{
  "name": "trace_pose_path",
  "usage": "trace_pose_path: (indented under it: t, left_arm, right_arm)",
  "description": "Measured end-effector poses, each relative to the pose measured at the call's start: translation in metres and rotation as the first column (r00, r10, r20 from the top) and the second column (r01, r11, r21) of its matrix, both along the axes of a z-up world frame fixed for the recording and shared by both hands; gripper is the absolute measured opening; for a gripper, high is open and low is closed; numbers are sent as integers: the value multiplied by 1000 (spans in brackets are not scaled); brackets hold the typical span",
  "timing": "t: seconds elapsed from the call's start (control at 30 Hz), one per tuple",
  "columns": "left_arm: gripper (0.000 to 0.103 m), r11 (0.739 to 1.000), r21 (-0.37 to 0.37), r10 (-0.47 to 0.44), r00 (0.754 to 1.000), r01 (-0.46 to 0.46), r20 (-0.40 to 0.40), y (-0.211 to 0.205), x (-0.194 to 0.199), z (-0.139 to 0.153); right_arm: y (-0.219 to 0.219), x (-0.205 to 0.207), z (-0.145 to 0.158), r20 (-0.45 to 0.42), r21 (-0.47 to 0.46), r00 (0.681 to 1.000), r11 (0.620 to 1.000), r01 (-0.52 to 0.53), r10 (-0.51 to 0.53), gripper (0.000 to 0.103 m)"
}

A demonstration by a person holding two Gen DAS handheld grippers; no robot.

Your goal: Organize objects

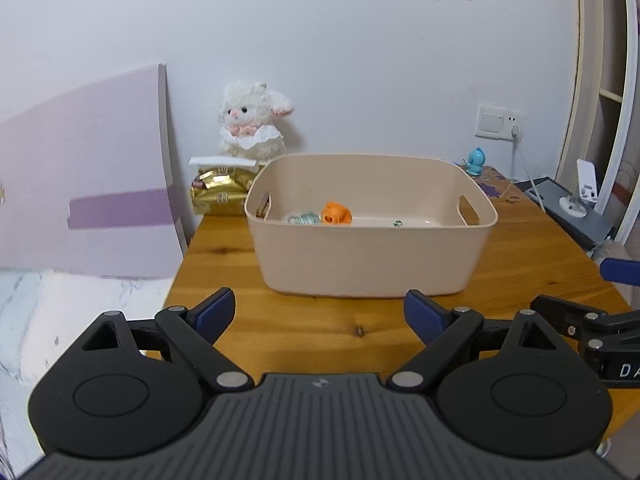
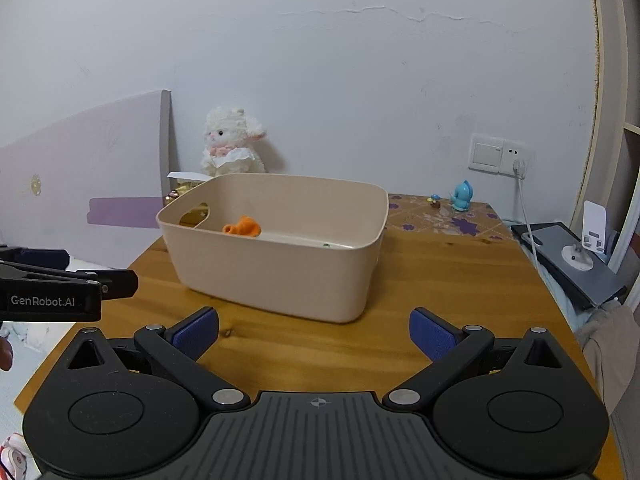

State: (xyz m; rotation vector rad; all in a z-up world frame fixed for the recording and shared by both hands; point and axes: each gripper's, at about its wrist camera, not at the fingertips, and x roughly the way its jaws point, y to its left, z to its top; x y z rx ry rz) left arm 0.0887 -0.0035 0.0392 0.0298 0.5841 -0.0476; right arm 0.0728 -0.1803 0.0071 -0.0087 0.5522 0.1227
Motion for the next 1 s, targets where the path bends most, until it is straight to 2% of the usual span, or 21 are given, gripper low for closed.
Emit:
trace_pose_path:
  t: [0.1,0.2,0.43,0.73,1.0]
  left_arm:
    - [92,1000,-23,13,1000,-13,-7,2,-14,-5]
    - [92,999,-41,-15,1000,15,-14,4,-24,-8]
    - [92,999,18,-39,999,39,0,-3,-45,-8]
    - [92,998,63,-21,1000,21,1,-5,-71,-13]
    - [92,998,60,-17,1000,16,9,-3,-82,-10]
  right_arm:
    - [-1,-14,-2,-5,7,1000,1000,2,-2,103]
    - [-2,-25,-3,-11,11,1000,1000,10,-10,103]
    - [-1,-46,0,-5,-24,999,999,32,-32,103]
    - [3,-61,2,-14,-34,1000,999,5,-5,103]
    - [0,-73,2,-25,-32,1000,999,6,-7,103]
